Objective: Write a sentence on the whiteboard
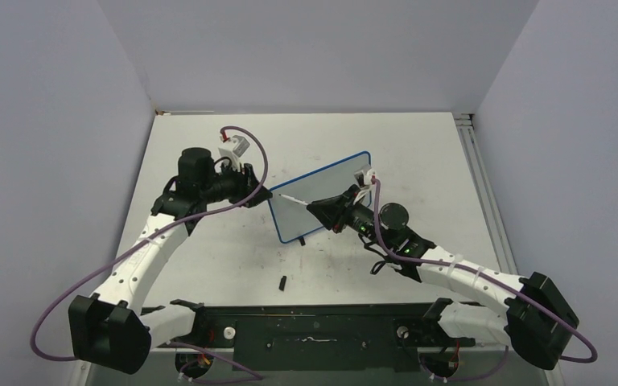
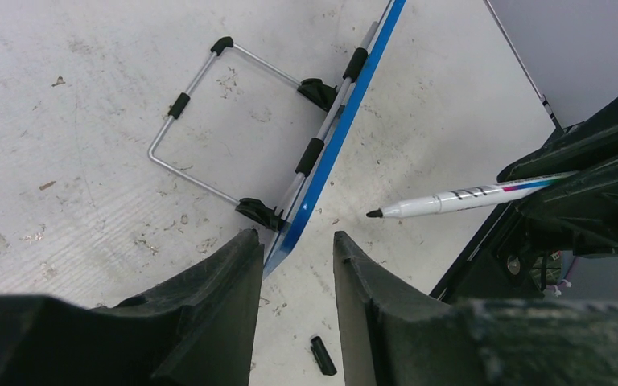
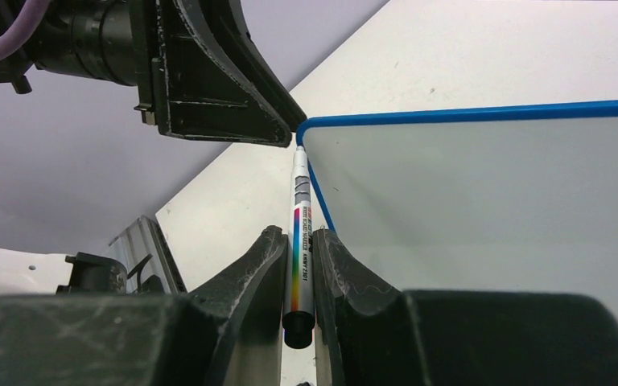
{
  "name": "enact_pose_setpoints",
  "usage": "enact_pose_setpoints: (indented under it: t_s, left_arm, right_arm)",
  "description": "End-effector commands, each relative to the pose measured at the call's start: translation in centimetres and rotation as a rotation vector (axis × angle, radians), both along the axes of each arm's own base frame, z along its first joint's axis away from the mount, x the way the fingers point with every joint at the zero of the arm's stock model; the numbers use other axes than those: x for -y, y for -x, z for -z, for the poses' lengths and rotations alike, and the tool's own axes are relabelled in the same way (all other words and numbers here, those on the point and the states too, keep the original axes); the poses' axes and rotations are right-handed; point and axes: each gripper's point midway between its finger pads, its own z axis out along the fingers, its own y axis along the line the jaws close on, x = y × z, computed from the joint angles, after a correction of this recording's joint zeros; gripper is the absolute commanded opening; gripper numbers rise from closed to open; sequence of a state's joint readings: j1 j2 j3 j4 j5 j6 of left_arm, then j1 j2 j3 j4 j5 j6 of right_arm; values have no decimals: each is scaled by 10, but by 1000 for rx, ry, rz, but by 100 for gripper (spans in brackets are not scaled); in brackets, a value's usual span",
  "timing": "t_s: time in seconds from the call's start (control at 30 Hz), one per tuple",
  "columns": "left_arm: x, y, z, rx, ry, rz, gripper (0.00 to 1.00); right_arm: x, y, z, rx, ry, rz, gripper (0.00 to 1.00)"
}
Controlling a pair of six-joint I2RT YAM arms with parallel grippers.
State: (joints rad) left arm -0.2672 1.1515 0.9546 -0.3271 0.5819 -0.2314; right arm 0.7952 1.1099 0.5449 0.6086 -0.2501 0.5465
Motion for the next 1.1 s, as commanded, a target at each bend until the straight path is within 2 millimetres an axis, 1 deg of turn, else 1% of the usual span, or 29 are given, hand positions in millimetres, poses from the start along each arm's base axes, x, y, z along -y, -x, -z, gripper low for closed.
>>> enact_pose_setpoints:
  t_s: [0.0, 0.13, 0.3, 0.5, 0.63, 0.73, 0.83, 0.93, 1.0, 1.07]
  left_arm:
    - [6, -14, -27, 101, 36, 27, 33]
    - [7, -17, -24, 91, 36, 25, 27]
    - [8, -21, -20, 82, 38, 22, 25]
    - [8, -20, -17, 83, 35, 28, 22]
    - [8, -20, -15, 84, 33, 30, 18]
    - [7, -19, -14, 90, 26, 31, 14]
    - [6, -20, -12, 97, 16, 30, 8]
    - [6, -19, -11, 106, 5, 36, 5]
    - [5, -18, -10, 118, 0, 42, 1]
    - [4, -17, -10, 130, -6, 45, 0]
  right_arm:
    - [-9, -2, -43, 98, -95, -5, 5]
    - [-10, -5, -42, 100, -88, 4, 5]
    - [-13, -8, -37, 96, -73, 11, 5]
    - [-16, -10, -32, 91, -59, 14, 5]
    - [-16, -11, -29, 90, -51, 20, 5]
    - [-15, -14, -27, 86, -49, 32, 5]
    - [-15, -14, -27, 85, -50, 38, 5]
    - [-14, -14, -26, 84, -48, 43, 5]
    - [-14, -14, -25, 82, -47, 45, 5]
    - [-14, -13, -25, 84, -50, 44, 5]
